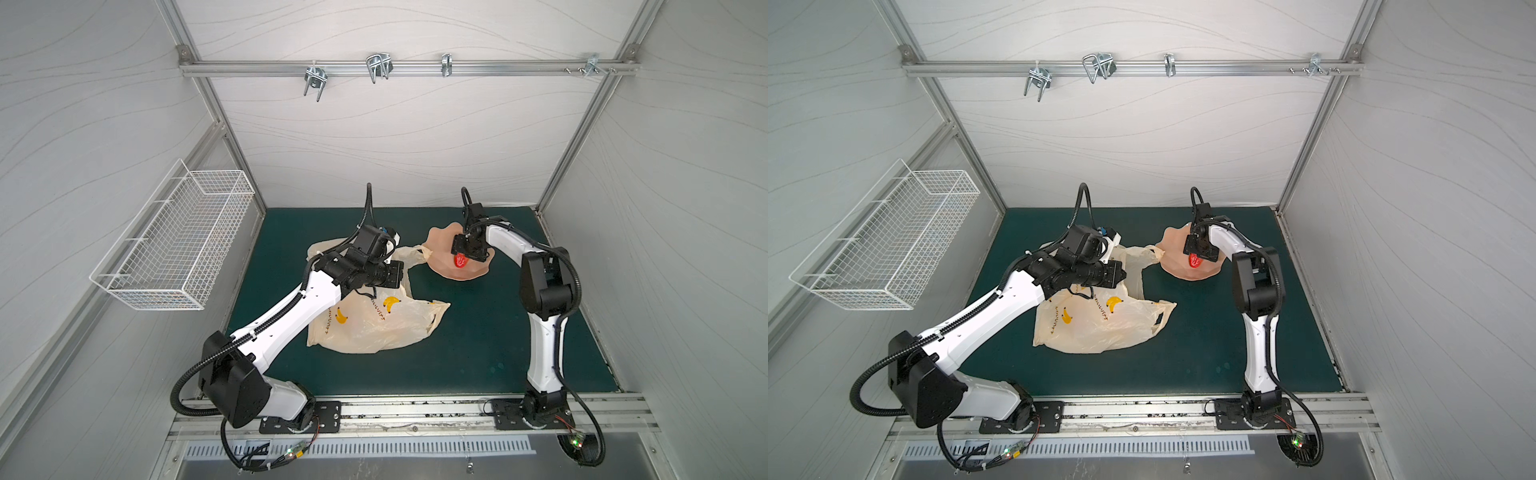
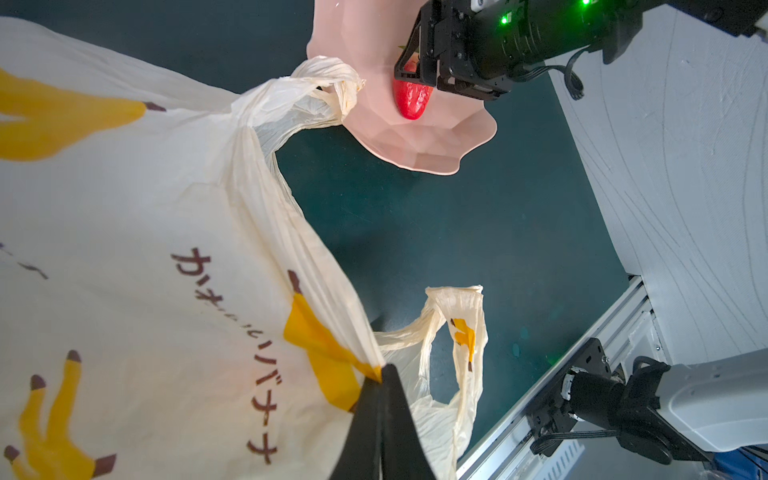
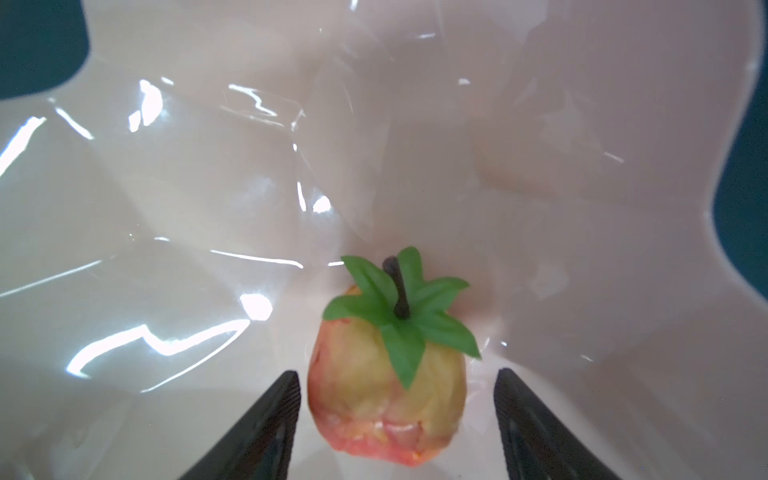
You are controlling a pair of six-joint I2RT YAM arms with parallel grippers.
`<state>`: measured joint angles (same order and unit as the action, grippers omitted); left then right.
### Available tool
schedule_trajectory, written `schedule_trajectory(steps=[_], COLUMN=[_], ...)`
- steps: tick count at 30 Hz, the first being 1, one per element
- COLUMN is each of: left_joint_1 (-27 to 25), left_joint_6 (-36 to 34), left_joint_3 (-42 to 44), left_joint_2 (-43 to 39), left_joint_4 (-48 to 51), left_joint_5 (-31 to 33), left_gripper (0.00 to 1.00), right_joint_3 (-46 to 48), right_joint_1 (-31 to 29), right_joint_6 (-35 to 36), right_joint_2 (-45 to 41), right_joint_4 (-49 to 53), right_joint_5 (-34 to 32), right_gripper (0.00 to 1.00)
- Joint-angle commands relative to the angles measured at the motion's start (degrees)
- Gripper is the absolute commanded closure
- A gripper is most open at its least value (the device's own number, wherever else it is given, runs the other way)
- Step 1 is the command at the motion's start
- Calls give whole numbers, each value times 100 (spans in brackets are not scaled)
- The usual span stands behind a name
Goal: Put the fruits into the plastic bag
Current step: 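Lower the right gripper onto the red strawberry and close on it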
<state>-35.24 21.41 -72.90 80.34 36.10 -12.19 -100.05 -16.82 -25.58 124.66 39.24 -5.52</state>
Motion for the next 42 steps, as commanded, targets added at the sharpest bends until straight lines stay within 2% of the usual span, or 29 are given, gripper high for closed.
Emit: schedule_trajectory(steps=[1, 10, 15, 21, 32, 42], left_joint_1=[0, 0, 6, 8, 1, -7], left_joint_6=[12, 32, 23, 15, 13, 4], left_joint_3=[-26, 22, -5, -18, -41, -76], left_joint_2=[-149, -167, -150, -165, -141, -88], left_joint_4=[-95, -128, -128, -110, -125, -169], left_joint_5=[79, 81, 84, 93, 93, 41], left_gripper=[100, 100, 100, 100, 100, 100], right_joint_3=[-198, -287, -283, -203, 74, 213], right_joint_1=[-70, -116, -129, -133, -133, -33], right_joint_6=[8, 27, 15, -48, -67, -341], right_joint_2=[169, 307, 279, 139, -580, -1359], right_joint_4=[313, 373, 347, 288, 71, -191], right_joint_5=[-191, -343, -378, -368, -227, 475], right_gripper=[28, 35, 47, 54, 57, 60])
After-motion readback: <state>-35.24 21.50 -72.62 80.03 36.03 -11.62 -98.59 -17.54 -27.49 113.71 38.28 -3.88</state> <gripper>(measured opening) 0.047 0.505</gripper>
